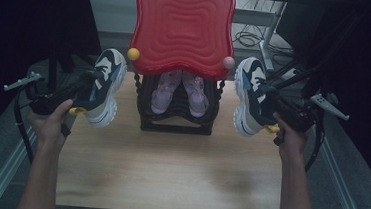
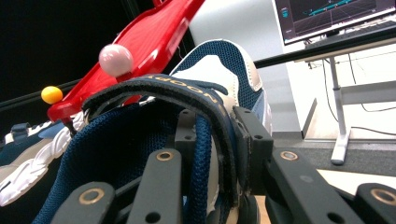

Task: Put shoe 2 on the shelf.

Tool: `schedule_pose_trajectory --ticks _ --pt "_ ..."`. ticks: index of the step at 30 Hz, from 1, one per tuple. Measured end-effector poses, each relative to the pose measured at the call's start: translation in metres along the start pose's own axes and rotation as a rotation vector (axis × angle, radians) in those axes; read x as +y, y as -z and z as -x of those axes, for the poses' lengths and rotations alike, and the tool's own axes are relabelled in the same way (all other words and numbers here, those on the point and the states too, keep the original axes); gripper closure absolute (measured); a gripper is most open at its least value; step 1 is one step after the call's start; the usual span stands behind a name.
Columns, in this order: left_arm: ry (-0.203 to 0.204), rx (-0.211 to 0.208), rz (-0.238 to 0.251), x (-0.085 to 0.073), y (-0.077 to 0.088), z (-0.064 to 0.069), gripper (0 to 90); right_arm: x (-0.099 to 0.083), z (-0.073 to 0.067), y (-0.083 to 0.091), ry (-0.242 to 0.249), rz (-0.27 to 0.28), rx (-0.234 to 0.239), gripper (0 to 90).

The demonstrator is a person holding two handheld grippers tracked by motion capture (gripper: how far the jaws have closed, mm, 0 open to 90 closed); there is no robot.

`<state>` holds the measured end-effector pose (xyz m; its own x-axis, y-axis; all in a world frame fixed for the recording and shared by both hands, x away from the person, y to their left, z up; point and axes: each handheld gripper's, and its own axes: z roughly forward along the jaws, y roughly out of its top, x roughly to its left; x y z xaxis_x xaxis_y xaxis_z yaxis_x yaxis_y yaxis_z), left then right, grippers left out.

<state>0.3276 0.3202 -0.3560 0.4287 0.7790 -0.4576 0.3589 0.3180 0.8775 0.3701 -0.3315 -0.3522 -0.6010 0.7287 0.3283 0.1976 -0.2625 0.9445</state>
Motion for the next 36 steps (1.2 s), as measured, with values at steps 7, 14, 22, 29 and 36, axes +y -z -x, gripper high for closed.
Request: schedule_pose_trajectory --ticks 7,14,22,29,36 --pt "-0.007 0.017 0.014 0.013 -0.004 0.0 69.0 0.015 -0.005 -0.004 0.013 0.008 0.01 73.5" --pt "-0.006 0.012 0.033 0.023 -0.006 0.002 69.0 0.024 -0.003 -0.008 0.017 0.025 0.003 73.5" --pt "-0.013 -0.005 0.061 0.038 -0.006 0.009 69.0 0.034 -0.002 -0.013 0.004 0.053 0.004 73.5" --pt "-0.017 -0.017 0.086 0.054 -0.008 0.017 69.1 0.049 -0.006 -0.017 0.012 0.078 0.001 73.5" --pt "-0.018 -0.019 0.092 0.068 -0.011 0.023 69.1 0.063 -0.013 -0.02 0.015 0.094 0.012 73.5"
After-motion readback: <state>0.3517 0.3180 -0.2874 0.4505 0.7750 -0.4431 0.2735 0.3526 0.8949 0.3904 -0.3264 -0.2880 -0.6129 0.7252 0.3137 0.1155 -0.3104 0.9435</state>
